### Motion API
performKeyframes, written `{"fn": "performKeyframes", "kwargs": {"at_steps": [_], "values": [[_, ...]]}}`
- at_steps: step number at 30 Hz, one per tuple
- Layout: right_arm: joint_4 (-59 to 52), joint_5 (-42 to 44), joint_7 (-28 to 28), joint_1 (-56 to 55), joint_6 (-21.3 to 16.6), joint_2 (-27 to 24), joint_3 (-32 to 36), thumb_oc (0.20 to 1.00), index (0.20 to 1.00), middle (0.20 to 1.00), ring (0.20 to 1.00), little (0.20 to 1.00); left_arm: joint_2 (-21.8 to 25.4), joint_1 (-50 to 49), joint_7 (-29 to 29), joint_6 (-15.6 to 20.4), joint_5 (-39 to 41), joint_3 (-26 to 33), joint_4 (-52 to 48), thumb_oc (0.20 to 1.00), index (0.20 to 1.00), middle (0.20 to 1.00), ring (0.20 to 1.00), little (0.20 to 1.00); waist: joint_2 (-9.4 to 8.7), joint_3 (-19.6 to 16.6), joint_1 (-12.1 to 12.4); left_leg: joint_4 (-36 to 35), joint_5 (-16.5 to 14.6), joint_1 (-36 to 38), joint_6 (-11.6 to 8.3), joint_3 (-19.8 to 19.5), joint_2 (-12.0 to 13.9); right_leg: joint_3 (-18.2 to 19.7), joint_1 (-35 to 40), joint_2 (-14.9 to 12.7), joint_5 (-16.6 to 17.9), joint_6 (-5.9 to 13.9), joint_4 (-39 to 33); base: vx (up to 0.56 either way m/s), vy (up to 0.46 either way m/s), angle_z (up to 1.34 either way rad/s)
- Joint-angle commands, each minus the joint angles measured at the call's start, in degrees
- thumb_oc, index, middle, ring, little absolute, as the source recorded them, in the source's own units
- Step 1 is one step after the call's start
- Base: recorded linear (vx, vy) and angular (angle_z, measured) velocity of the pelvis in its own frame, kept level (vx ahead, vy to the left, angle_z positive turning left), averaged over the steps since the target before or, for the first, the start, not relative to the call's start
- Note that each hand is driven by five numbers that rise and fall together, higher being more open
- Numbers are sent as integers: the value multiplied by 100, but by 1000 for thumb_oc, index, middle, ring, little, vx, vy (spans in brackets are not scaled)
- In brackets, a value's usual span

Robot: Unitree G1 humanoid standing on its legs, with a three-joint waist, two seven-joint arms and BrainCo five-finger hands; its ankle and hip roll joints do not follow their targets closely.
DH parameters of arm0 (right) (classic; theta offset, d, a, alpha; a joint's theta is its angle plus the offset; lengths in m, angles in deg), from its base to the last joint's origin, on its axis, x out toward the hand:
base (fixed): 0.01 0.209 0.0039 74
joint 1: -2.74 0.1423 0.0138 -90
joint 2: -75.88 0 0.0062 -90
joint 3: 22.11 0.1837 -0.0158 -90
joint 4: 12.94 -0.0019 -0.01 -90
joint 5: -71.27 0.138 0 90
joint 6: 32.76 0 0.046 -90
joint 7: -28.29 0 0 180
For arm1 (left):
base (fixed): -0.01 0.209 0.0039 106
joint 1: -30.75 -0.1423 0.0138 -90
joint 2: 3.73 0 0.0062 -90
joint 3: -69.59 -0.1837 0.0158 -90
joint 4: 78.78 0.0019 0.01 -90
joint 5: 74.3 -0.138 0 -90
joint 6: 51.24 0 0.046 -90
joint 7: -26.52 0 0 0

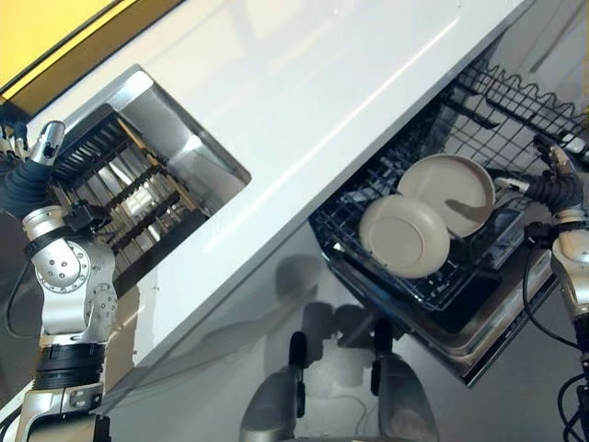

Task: Pick up plates and place into dishwasher.

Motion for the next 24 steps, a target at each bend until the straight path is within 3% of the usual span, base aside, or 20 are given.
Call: {"fn": "performKeyframes", "kwargs": {"at_steps": [1, 11, 18, 24], "values": [[-512, 306, 417, -350, -295, 160, 106, 1000, 1000, 1000, 1000, 1000, 44, -282, -127, 197, 25, 232, 229, 1000, 1000, 1000, 1000, 1000, -310, -480, -140, 266, -247, -81, 115, 260, -37, 87, 526, -275, -53, 199, -560, 0, 0, 0], [-908, 916, 1606, -1006, -657, 1033, 563, 1000, 1000, 1000, 1000, 1000, -562, -806, -24, 507, -156, 221, 192, 1000, 1000, 1000, 1000, 1000, -123, -314, -273, 650, -288, -233, 122, 296, 53, 130, 349, -191, -152, 61, -314, -43, 39, -9], [-653, 1151, 1471, -924, -835, 1082, 497, 1000, 1000, 1000, 1000, 1000, -878, -797, 34, 582, -177, -61, 86, 1000, 1000, 1000, 1000, 1000, 50, -10, -350, 1380, -313, -740, 42, 563, 131, 11, 41, -323, -210, -71, -17, -75, 104, -8], [-275, 1128, 1581, -7, -1065, 886, 102, 1000, 1000, 1000, 1000, 1000, -746, -256, 186, 555, -100, -363, 108, 1000, 1000, 1000, 1000, 1000, 105, 391, -297, 1618, -271, -1328, 91, 574, -10, 54, -559, -369, -204, -89, 266, -162, 129, 5]]}}
